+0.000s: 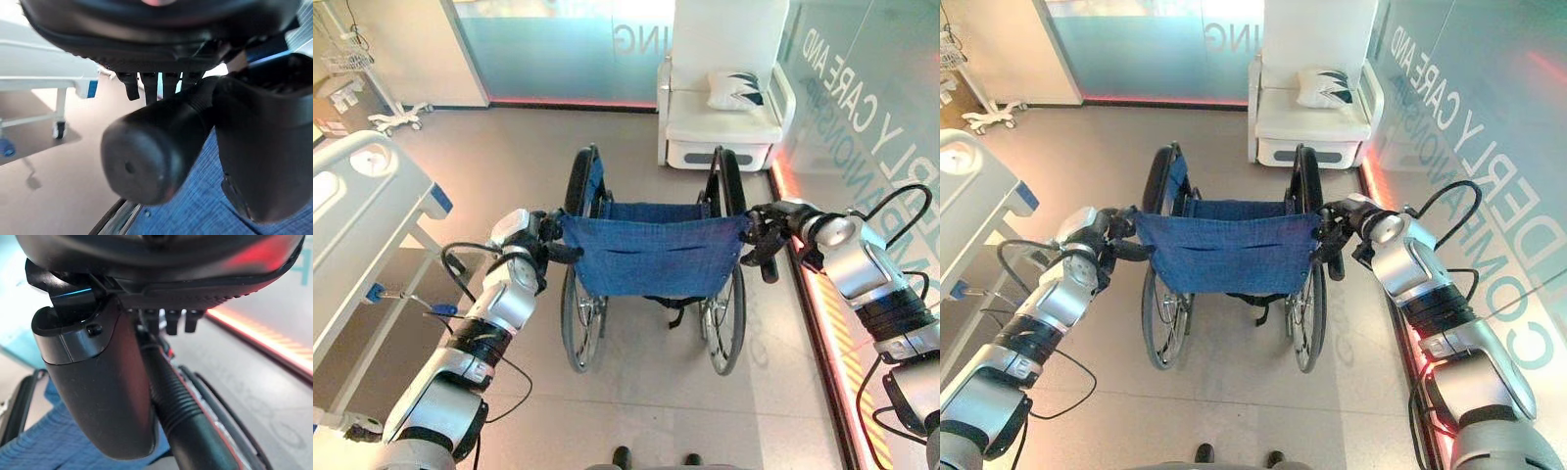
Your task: Push the wheelchair next to the bed
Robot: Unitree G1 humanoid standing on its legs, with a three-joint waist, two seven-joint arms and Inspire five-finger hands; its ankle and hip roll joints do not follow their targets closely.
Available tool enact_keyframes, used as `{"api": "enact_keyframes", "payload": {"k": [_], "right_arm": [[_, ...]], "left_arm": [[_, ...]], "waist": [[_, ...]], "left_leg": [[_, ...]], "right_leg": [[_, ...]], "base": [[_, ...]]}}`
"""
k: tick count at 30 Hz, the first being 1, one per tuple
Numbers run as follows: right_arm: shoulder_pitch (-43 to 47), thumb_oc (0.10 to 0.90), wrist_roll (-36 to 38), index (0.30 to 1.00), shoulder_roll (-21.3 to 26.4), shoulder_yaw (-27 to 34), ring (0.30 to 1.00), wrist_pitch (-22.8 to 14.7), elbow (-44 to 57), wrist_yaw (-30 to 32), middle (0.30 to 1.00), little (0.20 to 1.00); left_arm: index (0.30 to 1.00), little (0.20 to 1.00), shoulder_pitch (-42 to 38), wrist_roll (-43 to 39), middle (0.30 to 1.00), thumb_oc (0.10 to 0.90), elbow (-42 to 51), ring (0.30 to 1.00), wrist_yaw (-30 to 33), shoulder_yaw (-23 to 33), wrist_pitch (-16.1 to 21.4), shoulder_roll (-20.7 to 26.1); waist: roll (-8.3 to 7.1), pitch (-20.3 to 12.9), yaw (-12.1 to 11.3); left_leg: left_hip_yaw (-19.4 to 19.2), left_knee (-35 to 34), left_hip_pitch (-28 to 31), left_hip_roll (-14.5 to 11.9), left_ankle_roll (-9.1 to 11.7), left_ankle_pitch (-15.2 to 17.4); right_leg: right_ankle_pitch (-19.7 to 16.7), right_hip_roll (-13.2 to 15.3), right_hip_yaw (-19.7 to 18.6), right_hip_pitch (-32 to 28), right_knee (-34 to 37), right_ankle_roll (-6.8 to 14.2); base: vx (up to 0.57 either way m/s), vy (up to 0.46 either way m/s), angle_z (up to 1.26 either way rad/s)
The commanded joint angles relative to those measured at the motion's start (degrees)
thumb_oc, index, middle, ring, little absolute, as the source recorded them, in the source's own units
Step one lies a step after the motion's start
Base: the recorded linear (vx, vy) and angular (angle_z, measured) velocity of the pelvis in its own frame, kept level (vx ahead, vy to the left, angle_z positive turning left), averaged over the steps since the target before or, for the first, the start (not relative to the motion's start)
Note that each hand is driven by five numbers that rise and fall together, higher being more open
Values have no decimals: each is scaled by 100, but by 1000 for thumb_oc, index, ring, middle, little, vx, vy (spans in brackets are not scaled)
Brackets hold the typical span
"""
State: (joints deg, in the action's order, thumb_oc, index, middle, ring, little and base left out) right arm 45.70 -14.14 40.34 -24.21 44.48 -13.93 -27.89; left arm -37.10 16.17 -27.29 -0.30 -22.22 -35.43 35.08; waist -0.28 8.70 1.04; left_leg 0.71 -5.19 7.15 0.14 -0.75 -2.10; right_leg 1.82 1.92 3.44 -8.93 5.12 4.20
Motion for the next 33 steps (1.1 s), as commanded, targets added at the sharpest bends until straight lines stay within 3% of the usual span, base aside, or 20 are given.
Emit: {"api": "enact_keyframes", "payload": {"k": [1, 6, 14, 18, 24, 26, 27, 28, 29, 30, 31, 32, 33], "right_arm": [[490, 800, -1302, 900, 394, -409, 900, 298, -342, -779, 900, 900], [615, 800, -1840, 900, 85, -630, 900, 839, -460, -1343, 900, 900], [614, 800, -2011, 900, -220, -897, 900, 1210, -1220, -1436, 900, 900], [657, 800, -1160, 900, -364, -978, 900, 1658, -1659, -1152, 900, 900], [506, 800, -453, 900, -542, -1073, 900, 1721, -2030, -798, 900, 900], [434, 800, 354, 900, -638, -1044, 900, 1776, -2173, 73, 900, 900], [359, 800, 1518, 900, -788, -920, 900, 1638, -2291, 1417, 900, 900], [354, 800, 1674, 900, -799, -944, 900, 1630, -2298, 1573, 900, 900], [286, 800, 2251, 900, -880, -823, 900, 1349, -2338, 2625, 900, 900], [182, 800, 2646, 900, -993, -617, 900, 720, -2377, 3988, 900, 900], [178, 800, 2687, 900, -997, -625, 900, 718, -2376, 4030, 900, 900], [59, 800, 2599, 900, -1165, -395, 900, 575, -2276, 4705, 900, 900], [15, 800, 2513, 900, -1204, -335, 900, 556, -2243, 4796, 900, 900]], "left_arm": [[900, 900, 33, 708, 900, 800, -1529, 900, -529, -11, -930, 820], [900, 900, -258, 589, 900, 800, -1924, 900, -999, -223, -888, 771], [900, 900, -611, 403, 900, 800, -1940, 900, -1164, -537, -937, 666], [900, 900, -807, 229, 900, 800, -1905, 900, -1165, -640, -871, 656], [900, 900, -870, 65, 900, 800, -1811, 900, -995, -716, -788, 565], [900, 900, -847, -80, 900, 800, -1787, 900, -811, -725, -721, 493], [900, 900, -794, -172, 900, 800, -1761, 900, -642, -700, -686, 416], [900, 900, -793, -174, 900, 800, -1762, 900, -640, -701, -686, 416], [900, 900, -745, -246, 900, 800, -1766, 900, -558, -696, -648, 372], [900, 900, -599, -296, 900, 800, -1769, 900, -403, -675, -615, 230], [900, 900, -596, -299, 900, 800, -1770, 900, -399, -677, -614, 229], [900, 900, -381, -353, 900, 800, -1751, 900, -197, -634, -567, 74], [900, 900, -325, -369, 900, 800, -1760, 900, -150, -628, -547, 39]], "waist": [[-190, 79, -195], [-141, 81, -159], [-107, 92, -182], [-128, 115, -203], [-148, 97, -219], [-149, 88, -230], [-135, 89, -245], [-136, 88, -245], [-121, 95, -250], [-89, 107, -249], [-88, 105, -250], [-48, 109, -244], [-37, 109, -242]], "left_leg": [[-101, 227, 96, 339, 125, 465], [-137, 224, 75, 341, 128, 463], [-150, 225, 20, 345, 129, 458], [-133, 195, -11, 368, 131, 433], [-124, 177, -30, 381, 130, 429], [-111, 181, -39, 390, 125, 431], [-109, 183, -44, 391, 119, 427], [-110, 183, -42, 391, 119, 427], [-108, 185, -44, 393, 116, 432], [-100, 218, -61, 396, 98, 451], [-101, 219, -60, 396, 98, 452], [-90, 245, -82, 406, 83, 464], [-90, 251, -87, 407, 81, 468]], "right_leg": [[-243, 89, -133, 163, -185, 179], [-245, 74, -178, 194, -170, 175], [-262, 80, -195, 226, -133, 170], [-281, 78, -190, 254, -120, 156], [-282, 77, -181, 271, -106, 152], [-279, 72, -185, 279, -106, 143], [-277, 72, -194, 280, -106, 132], [-276, 73, -195, 279, -106, 132], [-274, 67, -201, 280, -110, 125], [-271, 64, -229, 295, -131, 117], [-270, 64, -230, 294, -131, 117], [-260, 55, -268, 324, -160, 111], [-257, 54, -277, 334, -167, 110]], "base": [[0, 0, 0], [0, 0, 0], [-4, 2, 0], [-18, 9, 0], [0, 0, 0], [-6, 16, 0], [0, 0, 0], [-10, 28, -4], [-16, 34, -5], [-16, 34, -6], [-24, 55, -7], [-15, 43, -8], [-28, 64, -9]]}}
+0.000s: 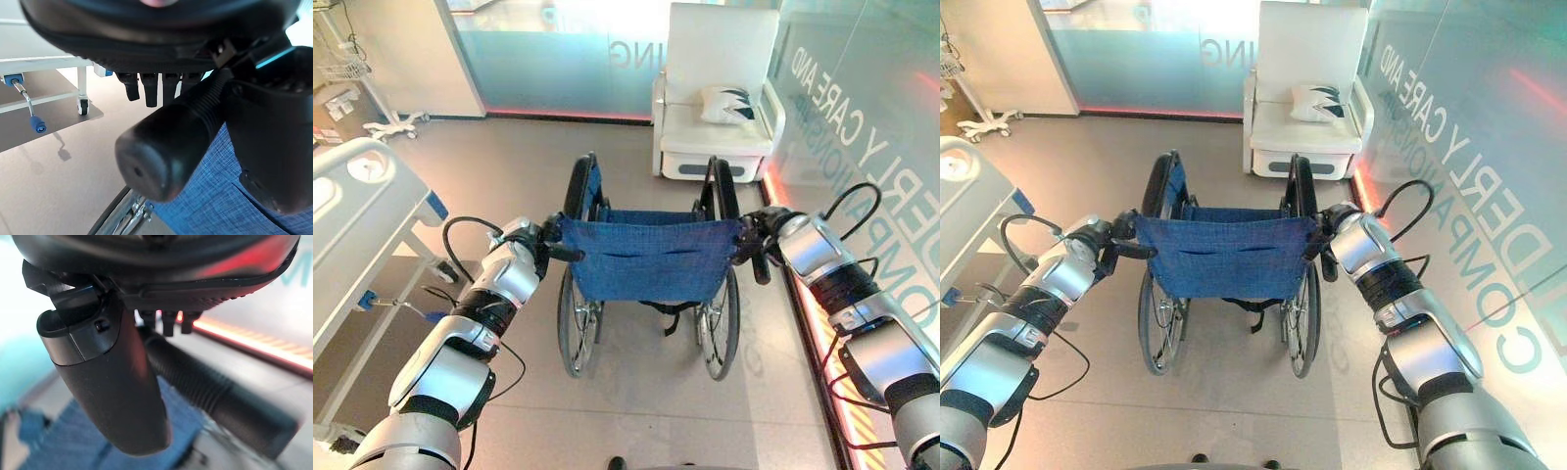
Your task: Push the wheelchair next to the bed
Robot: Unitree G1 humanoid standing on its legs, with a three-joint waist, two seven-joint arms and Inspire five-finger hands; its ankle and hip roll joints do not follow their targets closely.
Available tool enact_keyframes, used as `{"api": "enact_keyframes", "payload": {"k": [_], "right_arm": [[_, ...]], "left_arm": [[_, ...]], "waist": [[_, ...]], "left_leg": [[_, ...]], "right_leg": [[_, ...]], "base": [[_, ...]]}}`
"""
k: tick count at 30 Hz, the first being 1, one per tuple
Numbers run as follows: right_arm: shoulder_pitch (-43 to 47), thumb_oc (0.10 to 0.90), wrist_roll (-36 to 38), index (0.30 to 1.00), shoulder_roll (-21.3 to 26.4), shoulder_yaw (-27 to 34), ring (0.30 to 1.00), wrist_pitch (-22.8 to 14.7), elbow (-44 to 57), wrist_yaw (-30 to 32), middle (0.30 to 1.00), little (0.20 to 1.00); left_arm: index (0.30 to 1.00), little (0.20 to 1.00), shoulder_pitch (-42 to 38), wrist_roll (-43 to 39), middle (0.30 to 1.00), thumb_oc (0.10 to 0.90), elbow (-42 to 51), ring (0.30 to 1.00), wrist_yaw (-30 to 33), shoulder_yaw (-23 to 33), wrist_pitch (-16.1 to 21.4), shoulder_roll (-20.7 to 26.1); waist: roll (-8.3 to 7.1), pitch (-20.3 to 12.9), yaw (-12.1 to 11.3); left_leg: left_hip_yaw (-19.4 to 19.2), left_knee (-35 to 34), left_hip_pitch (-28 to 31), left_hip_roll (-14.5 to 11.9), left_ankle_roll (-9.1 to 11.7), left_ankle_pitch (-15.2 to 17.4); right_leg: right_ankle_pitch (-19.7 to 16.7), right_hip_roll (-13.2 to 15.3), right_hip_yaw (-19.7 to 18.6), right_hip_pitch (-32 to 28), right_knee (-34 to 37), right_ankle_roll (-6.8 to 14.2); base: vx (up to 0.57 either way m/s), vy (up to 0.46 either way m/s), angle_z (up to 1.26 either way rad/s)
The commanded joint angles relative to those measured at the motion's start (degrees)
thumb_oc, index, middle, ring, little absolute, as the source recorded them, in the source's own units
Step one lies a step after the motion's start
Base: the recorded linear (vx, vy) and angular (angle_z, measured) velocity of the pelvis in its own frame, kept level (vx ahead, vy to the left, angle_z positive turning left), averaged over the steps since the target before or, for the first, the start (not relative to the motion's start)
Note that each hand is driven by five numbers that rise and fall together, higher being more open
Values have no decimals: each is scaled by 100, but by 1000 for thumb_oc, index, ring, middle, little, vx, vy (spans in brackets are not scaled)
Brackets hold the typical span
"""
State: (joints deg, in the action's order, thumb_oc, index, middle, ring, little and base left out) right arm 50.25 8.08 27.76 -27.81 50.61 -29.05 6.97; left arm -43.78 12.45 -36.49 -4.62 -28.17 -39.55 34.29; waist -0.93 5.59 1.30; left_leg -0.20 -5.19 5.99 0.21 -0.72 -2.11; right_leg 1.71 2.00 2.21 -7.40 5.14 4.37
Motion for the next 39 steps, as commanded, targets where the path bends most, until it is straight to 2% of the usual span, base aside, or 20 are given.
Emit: {"api": "enact_keyframes", "payload": {"k": [1, 2, 6, 7, 8, 9, 20, 22, 26, 27, 28, 29, 33, 36, 39], "right_arm": [[-521, 800, 111, 900, -26, 58, 900, -19, -672, 1449, 900, 900], [-724, 800, -115, 900, -81, 74, 900, 157, -603, 1281, 900, 900], [-966, 800, -436, 900, 1, -48, 900, 424, -671, 581, 900, 900], [-954, 800, -554, 900, 71, -130, 900, 583, -719, 163, 900, 900], [-948, 800, -604, 900, 85, -153, 900, 618, -734, 36, 900, 900], [-888, 800, -746, 900, 130, -239, 900, 730, -856, -431, 900, 900], [-134, 800, -1716, 900, -52, -709, 900, 816, -1684, -1836, 900, 900], [65, 800, -2018, 900, -103, -842, 900, 709, -2052, -2199, 900, 900], [238, 800, -2204, 900, -150, -925, 900, 544, -2417, -2479, 900, 900], [256, 770, -2201, 855, -155, -929, 855, 524, -2449, -2504, 855, 855], [274, 587, -2139, 580, -187, -940, 580, 459, -2528, -2498, 580, 580], [310, 400, -1953, 300, -181, -941, 300, 281, -2597, -2409, 300, 300], [309, 400, -2004, 300, -124, -982, 300, -34, -2510, -2633, 300, 300], [183, 400, -2194, 300, 28, -991, 300, -484, -2347, -2870, 300, 300], [46, 400, -2159, 300, 199, -994, 300, -835, -2095, -2824, 300, 300]], "left_arm": [[900, 900, 420, -56, 900, 800, -869, 900, 397, -32, -117, 28], [900, 900, 554, -69, 900, 800, -930, 900, 510, 27, -30, -73], [900, 900, 621, -113, 900, 800, -953, 900, 573, 47, 49, -88], [900, 900, 566, -98, 900, 800, -941, 900, 508, 29, 47, -31], [900, 900, 547, -83, 900, 800, -935, 900, 480, 26, 44, -14], [900, 900, 458, -32, 900, 800, -941, 900, 387, 3, 17, 27], [900, 900, -116, 229, 900, 800, -1260, 900, -148, -330, -23, -5], [900, 900, -260, 281, 900, 800, -1394, 900, -409, -429, -30, -27], [900, 900, -343, 302, 900, 800, -1526, 900, -753, -528, -50, -95], [735, 735, -350, 286, 735, 690, -1539, 735, -770, -534, -37, -101], [594, 594, -363, 230, 594, 596, -1571, 594, -790, -543, -13, -125], [307, 307, -385, 156, 307, 405, -1605, 307, -756, -540, 55, -138], [300, 300, -332, -146, 300, 400, -1528, 300, -412, -462, 238, -137], [300, 300, -249, -339, 300, 400, -1401, 300, -51, -314, 539, -84], [300, 300, -123, -334, 300, 400, -1145, 300, 213, -193, 707, -27]], "waist": [[53, 429, -261], [84, 437, -245], [104, 466, -211], [89, 471, -207], [84, 475, -208], [64, 477, -212], [12, 463, -292], [6, 448, -325], [6, 411, -370], [8, 411, -373], [5, 398, -383], [1, 387, -394], [-10, 379, -406], [-26, 364, -407], [-38, 335, -412]], "left_leg": [[-10, 250, 20, 402, 73, 464], [-9, 249, 17, 411, 65, 471], [-15, 223, 90, 418, 57, 522], [-33, 221, 92, 417, 66, 513], [-38, 223, 93, 416, 69, 512], [-41, 223, 93, 417, 76, 505], [-41, 212, 60, 418, 92, 456], [-42, 208, 53, 420, 90, 450], [-20, 206, 64, 427, 82, 443], [-18, 207, 65, 426, 82, 444], [-17, 208, 66, 426, 82, 442], [-13, 203, 68, 425, 82, 436], [-3, 202, 62, 425, 88, 427], [21, 195, 56, 434, 98, 426], [41, 169, 80, 426, 103, 426]], "right_leg": [[-249, 44, -167, 196, -175, 91], [-250, 44, -181, 208, -170, 95], [-222, 50, -182, 139, -122, 100], [-228, 54, -175, 130, -112, 101], [-229, 55, -173, 127, -111, 102], [-233, 59, -161, 119, -105, 100], [-241, 74, -112, 119, -104, 89], [-241, 78, -88, 116, -100, 88], [-238, 90, -67, 94, -95, 88], [-237, 93, -64, 92, -96, 89], [-238, 99, -57, 87, -92, 90], [-240, 101, -52, 82, -86, 91], [-238, 115, -40, 86, -94, 98], [-233, 126, -25, 86, -89, 108], [-226, 134, 2, 66, -76, 111]], "base": [[-28, 65, -4], [-27, 63, -2], [14, 35, 0], [0, 0, 0], [0, 0, 0], [0, 0, 0], [0, 0, 0], [0, 0, 0], [0, 0, 0], [31, 7, 2], [25, 2, 4], [22, 1, 3], [4, 1, 1], [0, 0, 0], [0, 0, 0]]}}
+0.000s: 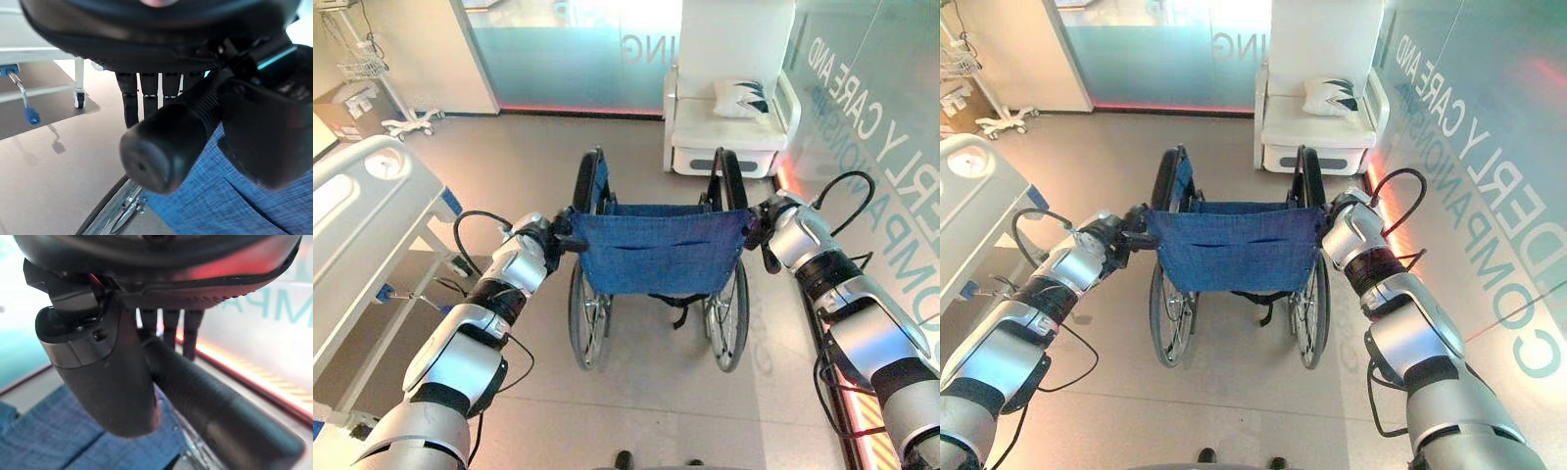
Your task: Push the wheelchair next to the bed
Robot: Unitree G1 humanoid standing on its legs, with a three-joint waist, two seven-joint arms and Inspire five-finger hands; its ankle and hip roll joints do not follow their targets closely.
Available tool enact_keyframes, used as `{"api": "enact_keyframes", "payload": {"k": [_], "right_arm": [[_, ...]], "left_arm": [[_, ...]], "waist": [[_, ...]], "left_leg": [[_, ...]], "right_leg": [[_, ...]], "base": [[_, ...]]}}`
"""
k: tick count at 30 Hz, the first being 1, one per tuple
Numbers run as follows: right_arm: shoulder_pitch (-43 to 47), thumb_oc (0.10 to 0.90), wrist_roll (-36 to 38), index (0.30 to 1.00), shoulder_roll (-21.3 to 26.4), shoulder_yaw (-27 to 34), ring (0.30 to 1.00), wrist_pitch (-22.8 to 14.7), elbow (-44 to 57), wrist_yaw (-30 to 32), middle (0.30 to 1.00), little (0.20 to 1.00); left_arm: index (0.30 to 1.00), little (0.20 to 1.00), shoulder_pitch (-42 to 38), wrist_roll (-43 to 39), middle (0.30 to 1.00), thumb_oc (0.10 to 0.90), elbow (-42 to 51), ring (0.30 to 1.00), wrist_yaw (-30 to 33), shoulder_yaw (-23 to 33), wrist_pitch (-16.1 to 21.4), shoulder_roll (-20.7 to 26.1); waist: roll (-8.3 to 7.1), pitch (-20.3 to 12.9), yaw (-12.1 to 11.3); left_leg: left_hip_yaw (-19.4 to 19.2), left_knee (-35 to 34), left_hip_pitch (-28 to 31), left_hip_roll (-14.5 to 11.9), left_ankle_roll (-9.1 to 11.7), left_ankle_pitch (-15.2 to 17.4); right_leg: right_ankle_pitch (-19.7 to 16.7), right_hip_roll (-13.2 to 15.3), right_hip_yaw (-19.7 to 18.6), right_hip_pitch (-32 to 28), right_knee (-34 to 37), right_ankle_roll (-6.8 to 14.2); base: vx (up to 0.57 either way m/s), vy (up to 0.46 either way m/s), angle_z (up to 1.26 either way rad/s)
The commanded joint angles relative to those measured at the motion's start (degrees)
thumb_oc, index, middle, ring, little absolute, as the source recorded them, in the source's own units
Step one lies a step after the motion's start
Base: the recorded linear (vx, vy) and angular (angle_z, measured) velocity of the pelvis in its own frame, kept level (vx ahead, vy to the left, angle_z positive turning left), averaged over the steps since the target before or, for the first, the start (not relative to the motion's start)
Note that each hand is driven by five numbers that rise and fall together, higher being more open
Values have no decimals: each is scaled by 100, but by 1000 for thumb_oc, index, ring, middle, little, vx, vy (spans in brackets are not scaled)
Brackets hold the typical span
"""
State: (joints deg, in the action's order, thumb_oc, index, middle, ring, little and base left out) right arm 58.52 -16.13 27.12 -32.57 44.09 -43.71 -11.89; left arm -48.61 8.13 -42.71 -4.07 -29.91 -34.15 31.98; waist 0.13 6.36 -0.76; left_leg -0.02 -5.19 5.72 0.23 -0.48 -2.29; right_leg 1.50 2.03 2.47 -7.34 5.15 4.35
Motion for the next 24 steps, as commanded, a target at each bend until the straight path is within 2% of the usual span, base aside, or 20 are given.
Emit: {"api": "enact_keyframes", "payload": {"k": [1, 4, 6, 12, 16, 20, 23, 24], "right_arm": [[-790, 400, 274, 300, 274, -513, 300, -232, -604, -909, 300, 300], [-820, 400, 153, 300, 330, -492, 300, -563, -494, -651, 300, 300], [-854, 400, 225, 300, 353, -474, 300, -548, -330, -487, 300, 300], [-779, 400, 283, 300, 340, -446, 300, -503, -314, -540, 300, 300], [-531, 400, 358, 300, 204, -513, 300, -871, -454, -410, 300, 300], [-463, 400, 394, 300, 120, -505, 300, -999, -379, -265, 300, 300], [-440, 400, 302, 300, 151, -509, 300, -1161, -325, -211, 300, 300], [-430, 400, 229, 300, 189, -509, 300, -1283, -325, -158, 300, 300]], "left_arm": [[300, 300, 366, 116, 300, 400, -499, 300, 176, -9, 184, 209], [300, 300, 391, 196, 300, 400, -403, 300, 285, 16, 282, 222], [300, 300, 458, 325, 300, 400, -310, 300, 330, 27, 332, 224], [300, 300, 288, 593, 300, 400, -296, 300, 195, -77, 415, 284], [300, 300, -201, 521, 300, 400, -457, 300, 224, -254, 569, 226], [300, 300, -393, 214, 300, 400, -438, 300, 344, -298, 674, 183], [300, 300, -411, -321, 300, 400, -349, 300, 689, -153, 923, 173], [300, 300, -379, -776, 300, 400, -249, 300, 795, -24, 1059, 161]], "waist": [[-145, 255, -207], [-141, 233, -211], [-128, 211, -206], [-85, 172, -165], [-44, 100, -119], [-27, 42, -100], [0, 14, -102], [11, 14, -121]], "left_leg": [[26, 168, 108, 424, 80, 444], [41, 159, 120, 423, 80, 449], [52, 157, 137, 421, 85, 462], [42, 153, 171, 420, 103, 484], [9, 170, 206, 433, 115, 511], [-8, 200, 229, 445, 112, 545], [-20, 259, 215, 463, 101, 586], [-22, 314, 197, 483, 91, 611]], "right_leg": [[-204, 132, -21, 58, -77, 111], [-199, 137, -11, 45, -70, 110], [-190, 144, -8, 31, -69, 108], [-182, 161, -21, 12, -65, 108], [-167, 198, -34, -28, -69, 128], [-167, 243, -33, -54, -70, 150], [-158, 304, -24, -47, -91, 173], [-159, 357, 0, -48, -112, 194]], "base": [[0, 0, 0], [0, 0, 0], [0, 0, 0], [14, 33, 4], [51, 51, 3], [56, 47, 3], [35, 99, 0], [31, 107, 0]]}}
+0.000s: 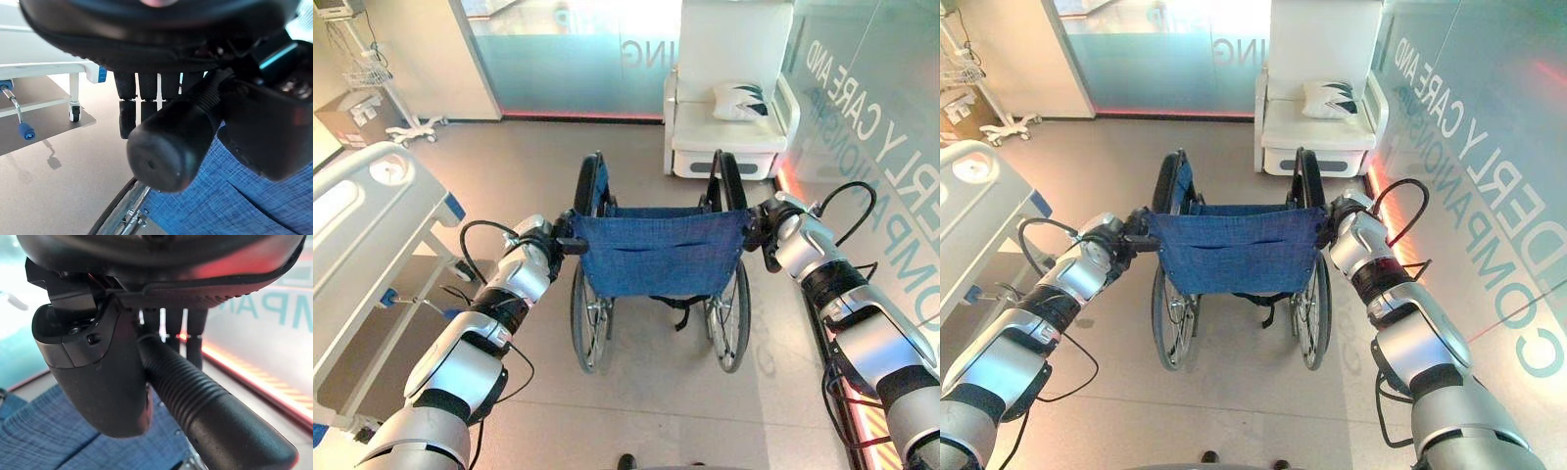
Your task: Push the wheelchair next to the bed
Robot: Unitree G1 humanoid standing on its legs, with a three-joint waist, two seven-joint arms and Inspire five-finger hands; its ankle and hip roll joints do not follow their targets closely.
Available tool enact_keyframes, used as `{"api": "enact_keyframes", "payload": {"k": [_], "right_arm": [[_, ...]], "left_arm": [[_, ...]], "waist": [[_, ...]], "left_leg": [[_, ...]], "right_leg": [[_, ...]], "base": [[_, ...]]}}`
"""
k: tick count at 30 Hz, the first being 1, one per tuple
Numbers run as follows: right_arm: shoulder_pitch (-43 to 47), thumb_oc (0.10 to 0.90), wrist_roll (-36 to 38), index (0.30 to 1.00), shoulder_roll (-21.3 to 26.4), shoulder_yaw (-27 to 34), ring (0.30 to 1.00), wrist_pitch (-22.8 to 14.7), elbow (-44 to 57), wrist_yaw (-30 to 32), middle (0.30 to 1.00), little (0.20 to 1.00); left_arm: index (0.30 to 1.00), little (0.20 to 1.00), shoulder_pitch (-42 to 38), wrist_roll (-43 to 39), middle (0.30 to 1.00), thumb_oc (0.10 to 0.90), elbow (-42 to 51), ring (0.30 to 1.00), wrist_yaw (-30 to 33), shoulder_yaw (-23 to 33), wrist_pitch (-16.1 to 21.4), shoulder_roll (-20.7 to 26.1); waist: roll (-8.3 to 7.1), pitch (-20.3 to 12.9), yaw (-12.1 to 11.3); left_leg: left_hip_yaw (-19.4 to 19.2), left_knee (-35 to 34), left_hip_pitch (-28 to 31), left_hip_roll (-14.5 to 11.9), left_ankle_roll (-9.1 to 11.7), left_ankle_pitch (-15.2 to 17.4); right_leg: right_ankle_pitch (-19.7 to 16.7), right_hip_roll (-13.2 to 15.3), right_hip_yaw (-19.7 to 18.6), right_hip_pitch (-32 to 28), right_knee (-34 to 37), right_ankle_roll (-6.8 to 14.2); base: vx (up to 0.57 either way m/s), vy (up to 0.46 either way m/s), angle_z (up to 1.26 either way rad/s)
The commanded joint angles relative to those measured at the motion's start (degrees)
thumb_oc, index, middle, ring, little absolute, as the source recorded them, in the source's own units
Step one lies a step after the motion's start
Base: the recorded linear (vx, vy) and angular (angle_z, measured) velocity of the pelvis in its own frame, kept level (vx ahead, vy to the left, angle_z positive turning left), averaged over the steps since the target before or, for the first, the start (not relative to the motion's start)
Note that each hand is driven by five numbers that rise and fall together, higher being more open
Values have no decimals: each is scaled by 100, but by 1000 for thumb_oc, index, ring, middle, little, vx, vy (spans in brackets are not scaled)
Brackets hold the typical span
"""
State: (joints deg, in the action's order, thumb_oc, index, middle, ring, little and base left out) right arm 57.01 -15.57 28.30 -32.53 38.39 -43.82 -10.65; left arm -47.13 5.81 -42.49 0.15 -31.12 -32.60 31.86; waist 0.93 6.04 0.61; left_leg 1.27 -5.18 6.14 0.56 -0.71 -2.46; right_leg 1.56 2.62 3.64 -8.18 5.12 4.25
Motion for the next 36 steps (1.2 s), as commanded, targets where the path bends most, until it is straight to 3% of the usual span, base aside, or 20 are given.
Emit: {"api": "enact_keyframes", "payload": {"k": [1, 5, 8, 11, 12, 15, 16, 20, 25, 27, 29, 30, 32, 33, 36], "right_arm": [[-316, 400, 119, 300, 106, -496, 300, -768, -298, -247, 300, 300], [-484, 400, -6, 300, 242, -403, 300, -750, -109, -151, 300, 300], [-643, 400, 10, 300, 452, -278, 300, -661, 182, -19, 300, 300], [-794, 400, 82, 300, 743, -158, 300, -778, 430, 56, 300, 300], [-877, 400, 181, 300, 930, -97, 300, -893, 532, 45, 300, 300], [-993, 400, 91, 300, 1006, 6, 300, -905, 684, -99, 300, 300], [-1009, 400, -20, 300, 967, 46, 300, -891, 756, -129, 300, 300], [-624, 400, 48, 300, 984, -57, 300, -934, 543, -217, 300, 300], [-358, 400, 341, 300, 1158, -209, 300, -985, 505, -282, 300, 300], [-576, 400, 372, 300, 1237, -149, 300, -982, 707, -398, 300, 300], [-721, 400, 362, 300, 1185, -172, 300, -983, 742, -435, 300, 300], [-723, 400, 363, 300, 1180, -178, 300, -986, 739, -430, 300, 300], [-674, 400, 318, 300, 1110, -217, 300, -1069, 700, -462, 300, 300], [-675, 400, 316, 300, 1110, -215, 300, -1070, 699, -463, 300, 300], [-676, 400, 157, 300, 1133, -238, 300, -1360, 681, -517, 300, 300]], "left_arm": [[300, 300, -442, -696, 300, 400, -151, 300, 446, 217, 982, 167], [300, 300, -7, -632, 300, 400, 344, 300, 392, 513, 1152, 310], [300, 300, 231, -575, 300, 400, 714, 300, 225, 584, 1257, 579], [300, 300, 273, -541, 300, 400, 784, 300, 135, 573, 1398, 739], [300, 300, 340, -536, 300, 400, 774, 300, 133, 574, 1509, 797], [300, 300, 540, -465, 300, 400, 894, 300, 150, 643, 1505, 746], [300, 300, 616, -409, 300, 400, 1035, 300, 165, 697, 1397, 724], [300, 300, 365, -421, 300, 400, 845, 300, 227, 568, 1431, 688], [300, 300, 200, -503, 300, 400, 649, 300, 154, 515, 1530, 799], [300, 300, 437, -521, 300, 400, 648, 300, 36, 609, 1459, 758], [300, 300, 488, -546, 300, 400, 432, 300, -14, 570, 1284, 580], [300, 300, 483, -542, 300, 400, 412, 300, -18, 564, 1283, 568], [300, 300, 403, -637, 300, 400, 121, 300, -65, 544, 1161, 394], [300, 300, 399, -638, 300, 400, 116, 300, -65, 541, 1163, 394], [300, 300, 325, -755, 300, 400, -134, 300, 0, 542, 1108, 269]], "waist": [[-58, 50, -284], [-27, 96, -379], [16, 253, -412], [69, 476, -369], [60, 593, -300], [-28, 662, -166], [-89, 690, -104], [-102, 737, 0], [-264, 634, -36], [-244, 486, 31], [-220, 306, 110], [-217, 300, 114], [-242, 206, 139], [-243, 206, 142], [-327, 154, 138]], "left_leg": [[-142, 333, 151, 462, 105, 639], [-52, 430, 139, 522, 39, 683], [58, 628, 52, 544, -90, 686], [228, 767, 4, 566, -110, 661], [338, 788, 79, 624, -82, 678], [534, 763, 341, 761, -34, 796], [705, 737, 497, 843, -5, 903], [1028, 824, 659, 896, -113, 1207], [1007, 1317, 499, 894, -83, 1595], [904, 1356, 738, 618, 99, 1691], [729, 1550, 807, 275, 323, 1318], [724, 1564, 805, 260, 334, 1298], [481, 1946, 674, 56, 508, 819], [485, 1949, 671, 57, 508, 819], [193, 2558, 395, -137, 584, 348]], "right_leg": [[-157, 331, -98, 37, -137, 219], [-52, 463, -79, 75, -437, 272], [93, 661, -80, 450, -1578, 357], [-307, 718, -160, 1124, -2811, 360], [-684, 626, -232, 1521, -3179, 373], [-979, 497, -300, 1846, -2682, 403], [-989, 492, -217, 1996, -1750, 426], [-1222, 361, -181, 2199, -371, 486], [-1182, 424, -287, 2113, -926, 467], [-982, 379, -239, 2121, -1352, 405], [-706, 267, -159, 1829, -1326, 240], [-694, 260, -149, 1806, -1316, 232], [-523, 246, 57, 1539, -1211, 117], [-524, 247, 61, 1537, -1207, 116], [-304, 259, 353, 1262, -1092, -44]], "base": [[43, 130, 1], [58, 126, 0], [34, 131, 1], [55, 71, 6], [213, 28, 15], [333, -68, 13], [429, -159, 26], [370, -218, 33], [284, -347, 54], [454, -335, 45], [444, -323, 56], [239, -188, 72], [247, -215, 27], [253, -224, 5], [246, -183, 10]]}}
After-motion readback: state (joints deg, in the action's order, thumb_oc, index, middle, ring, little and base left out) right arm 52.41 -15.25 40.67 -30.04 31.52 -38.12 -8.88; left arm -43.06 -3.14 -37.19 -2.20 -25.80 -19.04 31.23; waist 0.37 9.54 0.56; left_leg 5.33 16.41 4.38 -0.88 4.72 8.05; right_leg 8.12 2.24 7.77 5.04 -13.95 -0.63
